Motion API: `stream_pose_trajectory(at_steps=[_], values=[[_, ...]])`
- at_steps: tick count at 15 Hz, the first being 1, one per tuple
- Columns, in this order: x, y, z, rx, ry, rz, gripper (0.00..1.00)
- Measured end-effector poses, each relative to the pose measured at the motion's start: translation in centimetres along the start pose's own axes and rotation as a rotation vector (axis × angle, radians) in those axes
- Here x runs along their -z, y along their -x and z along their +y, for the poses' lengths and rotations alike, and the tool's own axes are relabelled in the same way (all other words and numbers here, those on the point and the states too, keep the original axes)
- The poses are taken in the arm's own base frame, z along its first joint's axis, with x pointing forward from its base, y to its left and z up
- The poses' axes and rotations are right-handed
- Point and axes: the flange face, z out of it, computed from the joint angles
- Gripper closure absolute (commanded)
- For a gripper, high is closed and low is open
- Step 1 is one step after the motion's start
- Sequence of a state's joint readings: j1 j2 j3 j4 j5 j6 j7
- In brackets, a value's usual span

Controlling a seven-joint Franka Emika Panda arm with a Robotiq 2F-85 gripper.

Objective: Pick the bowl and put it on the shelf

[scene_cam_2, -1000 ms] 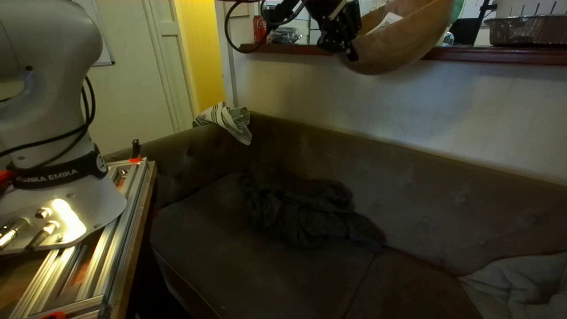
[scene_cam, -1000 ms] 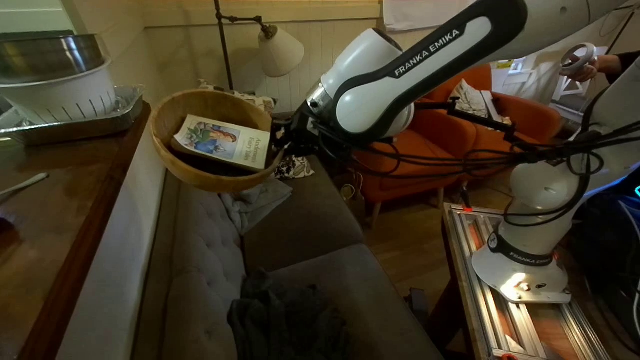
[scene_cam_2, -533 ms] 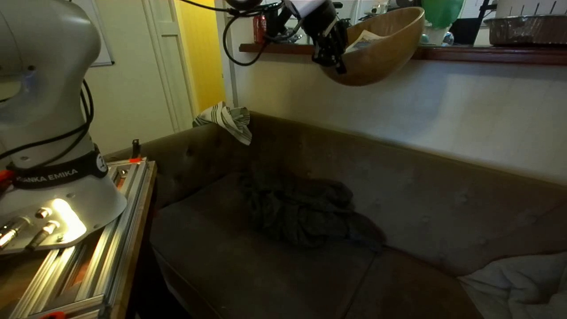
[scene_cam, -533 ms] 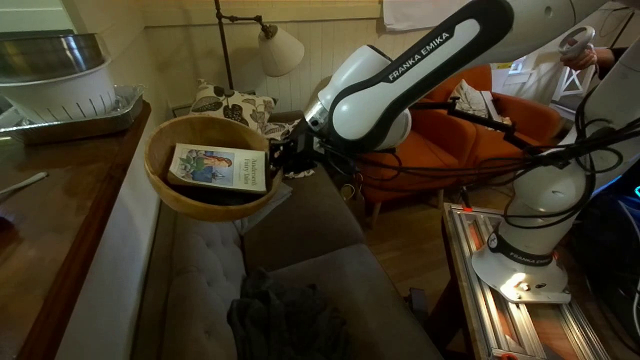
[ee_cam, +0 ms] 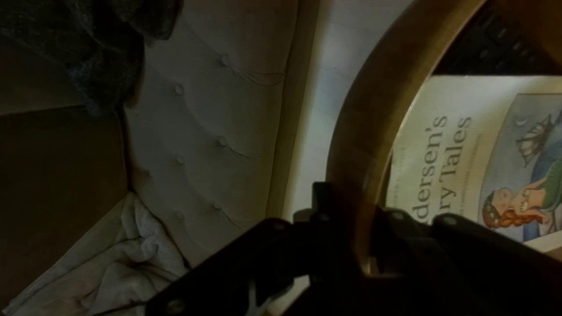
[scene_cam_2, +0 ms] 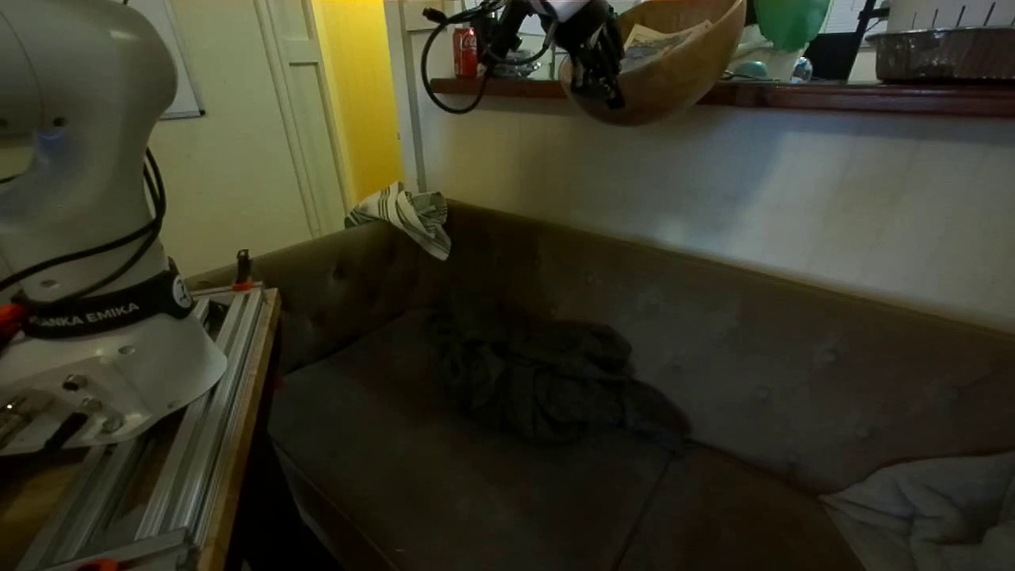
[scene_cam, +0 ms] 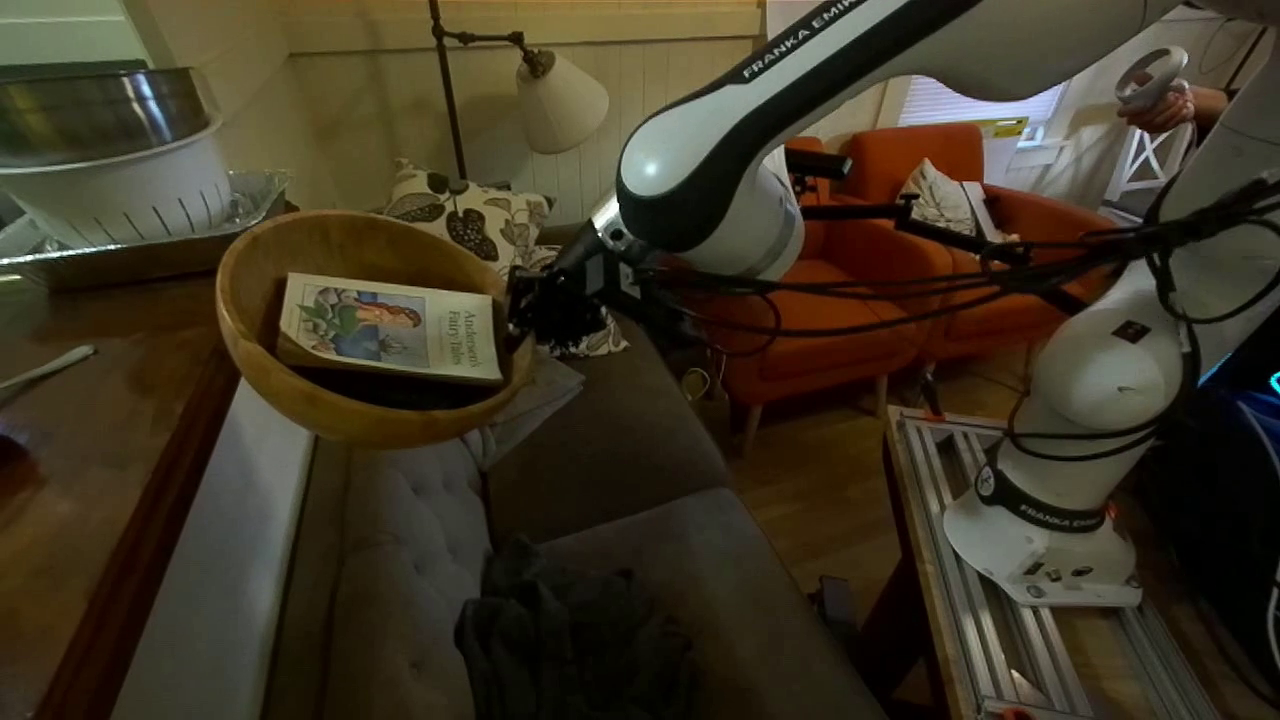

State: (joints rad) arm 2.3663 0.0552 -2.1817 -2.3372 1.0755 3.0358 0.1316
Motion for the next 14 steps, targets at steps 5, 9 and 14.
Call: stream_pose_trajectory(at_steps=[5, 9, 14], values=[[0.0, -0.4, 0.9, -0.018, -0.021, -0.017, 0.86], [-0.8, 0.7, 3.3, -0.017, 0.028, -0.043, 0.86], [-1.3, 1.4, 5.4, 0.027, 0.081, -0.061, 0.96]])
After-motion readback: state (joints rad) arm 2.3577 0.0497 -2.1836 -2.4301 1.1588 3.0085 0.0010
